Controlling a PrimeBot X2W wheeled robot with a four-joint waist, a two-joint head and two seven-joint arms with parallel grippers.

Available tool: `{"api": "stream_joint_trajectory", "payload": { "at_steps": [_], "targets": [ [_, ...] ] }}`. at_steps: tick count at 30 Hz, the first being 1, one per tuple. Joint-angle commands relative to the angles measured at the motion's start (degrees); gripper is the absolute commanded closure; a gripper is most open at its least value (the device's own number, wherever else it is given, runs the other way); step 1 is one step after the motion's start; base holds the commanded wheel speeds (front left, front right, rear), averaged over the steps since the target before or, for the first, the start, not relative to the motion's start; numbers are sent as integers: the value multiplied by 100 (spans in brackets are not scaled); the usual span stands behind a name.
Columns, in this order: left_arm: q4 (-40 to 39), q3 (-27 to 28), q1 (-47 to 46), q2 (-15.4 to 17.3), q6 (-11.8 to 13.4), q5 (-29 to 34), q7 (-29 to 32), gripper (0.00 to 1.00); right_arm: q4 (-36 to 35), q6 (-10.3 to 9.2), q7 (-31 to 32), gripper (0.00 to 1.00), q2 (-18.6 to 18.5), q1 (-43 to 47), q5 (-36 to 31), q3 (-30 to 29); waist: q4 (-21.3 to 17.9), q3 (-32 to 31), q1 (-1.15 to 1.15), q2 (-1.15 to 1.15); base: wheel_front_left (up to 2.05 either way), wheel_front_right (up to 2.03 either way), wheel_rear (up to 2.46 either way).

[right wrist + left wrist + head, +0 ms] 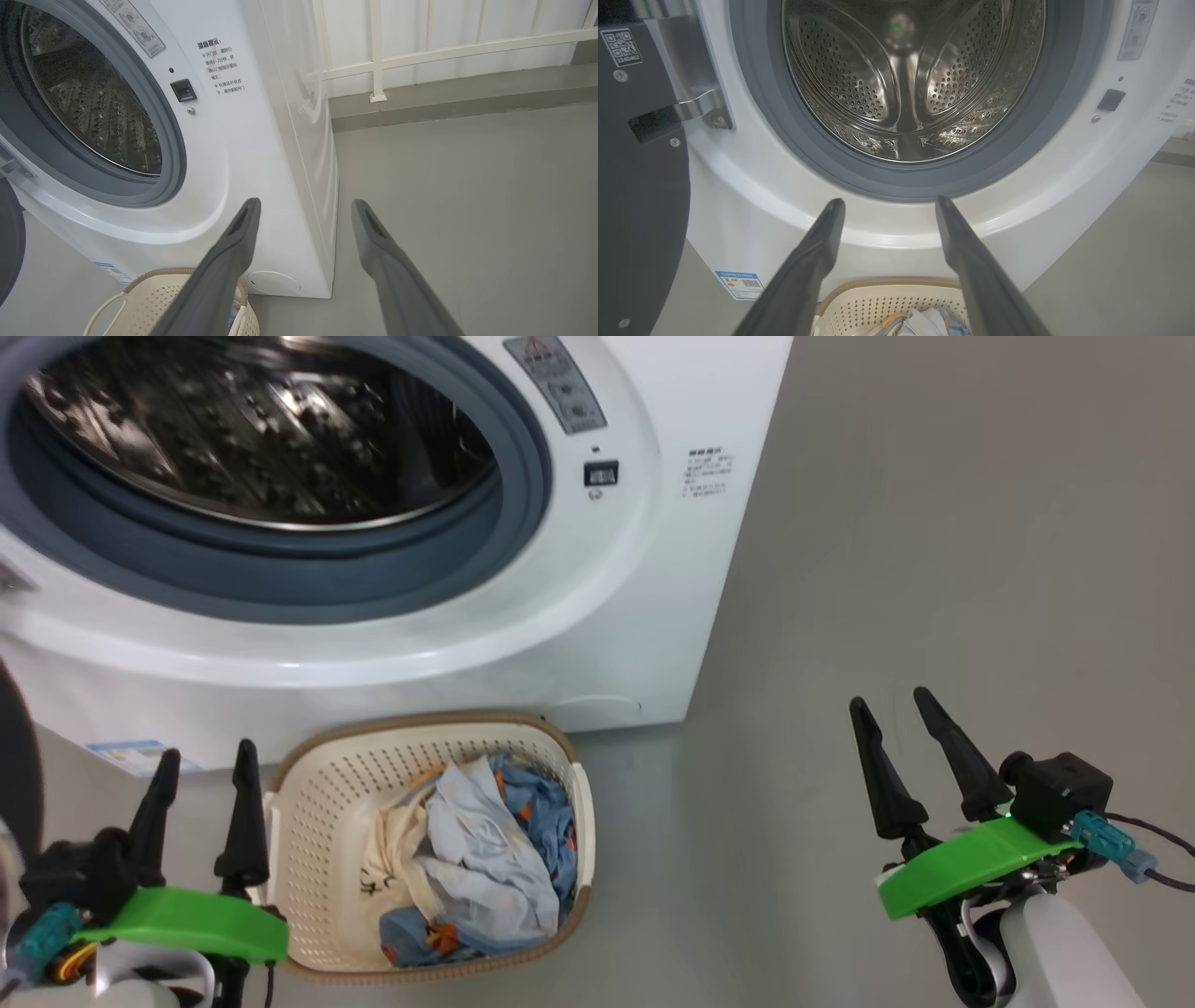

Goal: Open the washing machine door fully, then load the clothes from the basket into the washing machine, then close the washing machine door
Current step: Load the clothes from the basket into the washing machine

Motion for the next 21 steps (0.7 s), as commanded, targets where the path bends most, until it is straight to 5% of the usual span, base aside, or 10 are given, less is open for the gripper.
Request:
{"api": "stream_joint_trajectory", "payload": {
  "at_steps": [1,21],
  "targets": [
    [-30,168,-268,206,-27,-71,-36,0,-168,14,-69,0,58,-148,-101,102,-127,371,0,0,0,0,0],
    [1329,-691,-1259,776,-36,-887,-36,0,-441,14,-69,0,370,-701,-256,90,-535,1839,0,0,0,0,0]
  ]
}}
